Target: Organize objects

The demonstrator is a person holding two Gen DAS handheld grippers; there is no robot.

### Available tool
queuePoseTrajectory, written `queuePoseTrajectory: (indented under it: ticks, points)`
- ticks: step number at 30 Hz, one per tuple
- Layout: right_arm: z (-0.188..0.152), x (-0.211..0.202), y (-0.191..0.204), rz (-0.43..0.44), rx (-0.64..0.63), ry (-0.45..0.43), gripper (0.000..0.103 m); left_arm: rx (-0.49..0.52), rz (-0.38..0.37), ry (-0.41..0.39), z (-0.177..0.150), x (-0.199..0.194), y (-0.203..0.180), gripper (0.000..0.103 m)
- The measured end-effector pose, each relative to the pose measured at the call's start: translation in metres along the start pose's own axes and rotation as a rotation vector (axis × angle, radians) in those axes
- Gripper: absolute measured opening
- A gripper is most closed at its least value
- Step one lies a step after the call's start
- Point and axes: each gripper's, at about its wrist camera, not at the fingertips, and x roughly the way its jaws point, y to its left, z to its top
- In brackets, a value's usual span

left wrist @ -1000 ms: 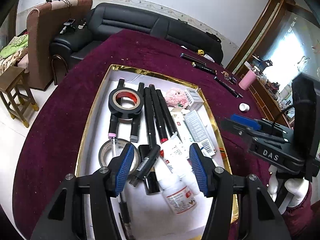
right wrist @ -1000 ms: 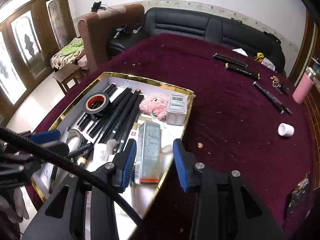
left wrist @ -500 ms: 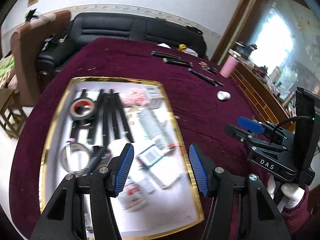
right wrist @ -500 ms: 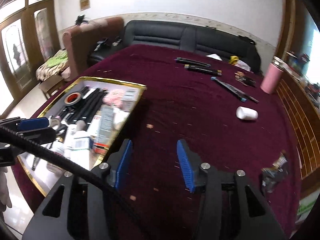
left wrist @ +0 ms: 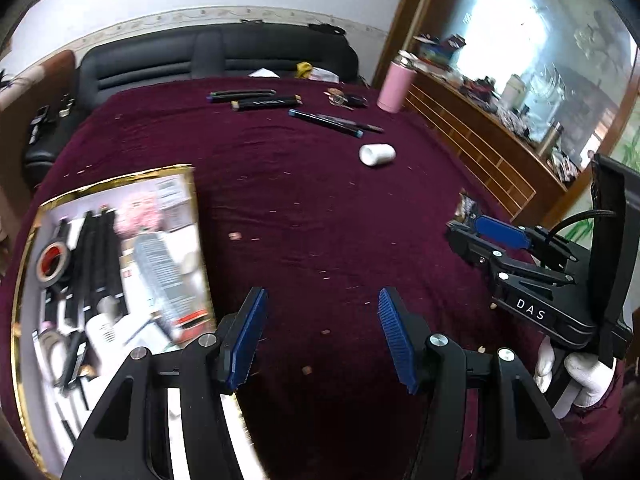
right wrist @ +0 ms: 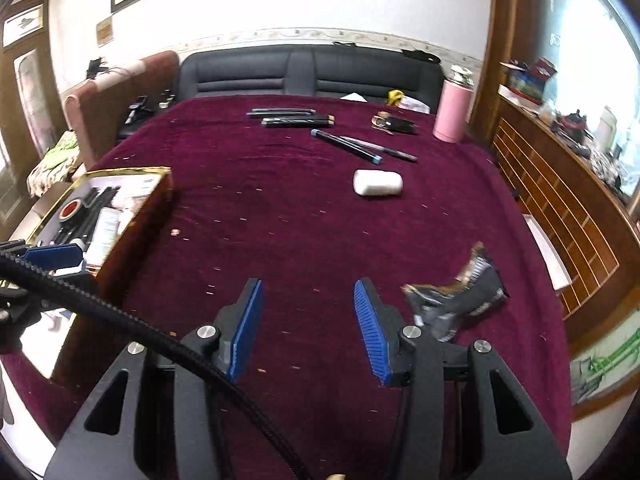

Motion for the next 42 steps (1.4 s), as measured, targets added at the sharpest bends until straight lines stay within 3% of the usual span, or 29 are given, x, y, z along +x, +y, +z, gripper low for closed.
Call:
queuePoseTrajectory:
  ticks: [10, 17, 24, 30, 34, 36, 39, 42]
  points:
    - [-0.011, 0.014, -0.055, -0.044, 0.076, 0.044, 0.046, 0.076, -0.004, 0.042, 0.038, 0.049, -0.048, 0.051]
    - [-0.017, 0.008, -0.104, -0.045, 0.179, 0.022, 0.046, 0.136, 0.018, -0.008, 0.097, 0.101, -0.071, 0.051]
    - [-0.035, 0.009, -0.164, -0.029, 0.368, 0.042, 0.047, 0.438, 0.065, -0.049, 0.148, 0.174, -0.111, 0.051]
    - [-0.049, 0.009, -0.197, -0.025, 0.489, 0.071, 0.047, 0.529, 0.071, 0.030, 0.172, 0.235, -0.125, 0.051]
    - [-0.049, 0.011, -0.206, -0.041, 0.521, 0.089, 0.047, 0.560, 0.088, 0.055, 0.178, 0.263, -0.128, 0.051]
    - [-0.046, 0.013, -0.208, -0.035, 0.535, 0.093, 0.047, 0.580, 0.111, 0.118, 0.175, 0.282, -0.129, 0.051]
    - [-0.041, 0.018, -0.207, -0.033, 0.535, 0.095, 0.047, 0.518, 0.029, 0.139, 0.174, 0.282, -0.123, 0.029]
    - [-0.038, 0.024, -0.204, -0.006, 0.542, 0.103, 0.047, 0.465, -0.003, 0.151, 0.167, 0.277, -0.114, 0.029]
